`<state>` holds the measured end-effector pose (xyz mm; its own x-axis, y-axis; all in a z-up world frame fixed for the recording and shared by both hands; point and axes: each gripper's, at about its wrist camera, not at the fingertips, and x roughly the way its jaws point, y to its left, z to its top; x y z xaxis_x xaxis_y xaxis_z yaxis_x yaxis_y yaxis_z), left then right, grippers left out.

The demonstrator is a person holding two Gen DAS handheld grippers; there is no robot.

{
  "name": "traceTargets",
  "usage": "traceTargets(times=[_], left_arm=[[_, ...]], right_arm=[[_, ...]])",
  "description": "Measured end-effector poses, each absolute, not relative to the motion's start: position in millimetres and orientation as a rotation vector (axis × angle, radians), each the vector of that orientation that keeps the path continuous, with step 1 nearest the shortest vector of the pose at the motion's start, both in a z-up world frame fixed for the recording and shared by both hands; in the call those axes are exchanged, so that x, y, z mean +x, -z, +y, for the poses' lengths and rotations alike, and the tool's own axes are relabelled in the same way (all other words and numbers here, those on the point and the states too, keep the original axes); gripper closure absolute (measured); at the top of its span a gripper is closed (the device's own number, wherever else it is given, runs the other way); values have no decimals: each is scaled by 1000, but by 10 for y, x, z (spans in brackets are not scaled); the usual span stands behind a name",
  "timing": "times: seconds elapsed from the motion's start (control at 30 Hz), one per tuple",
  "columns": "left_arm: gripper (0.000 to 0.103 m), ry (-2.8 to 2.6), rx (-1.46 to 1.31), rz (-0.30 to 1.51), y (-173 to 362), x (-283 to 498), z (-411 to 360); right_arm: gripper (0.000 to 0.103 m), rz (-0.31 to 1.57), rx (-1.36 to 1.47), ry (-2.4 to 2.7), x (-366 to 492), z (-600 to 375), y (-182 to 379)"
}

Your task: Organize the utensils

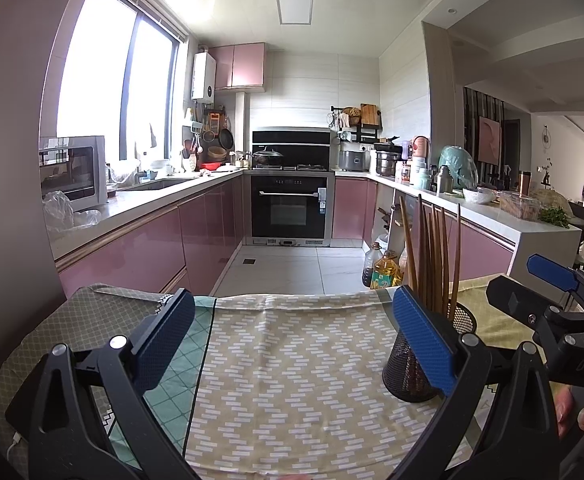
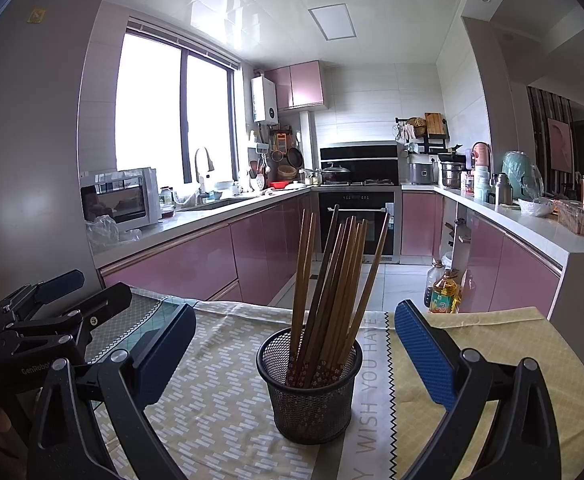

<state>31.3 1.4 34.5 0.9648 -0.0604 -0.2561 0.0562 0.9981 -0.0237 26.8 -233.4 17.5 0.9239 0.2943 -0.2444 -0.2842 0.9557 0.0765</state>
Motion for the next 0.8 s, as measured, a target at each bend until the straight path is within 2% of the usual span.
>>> traceTargets(times=[0.8], left_arm=[[6,59,-15,260,-359,318,15]], right_arm=[[6,260,43,-297,279,-2339,-142]])
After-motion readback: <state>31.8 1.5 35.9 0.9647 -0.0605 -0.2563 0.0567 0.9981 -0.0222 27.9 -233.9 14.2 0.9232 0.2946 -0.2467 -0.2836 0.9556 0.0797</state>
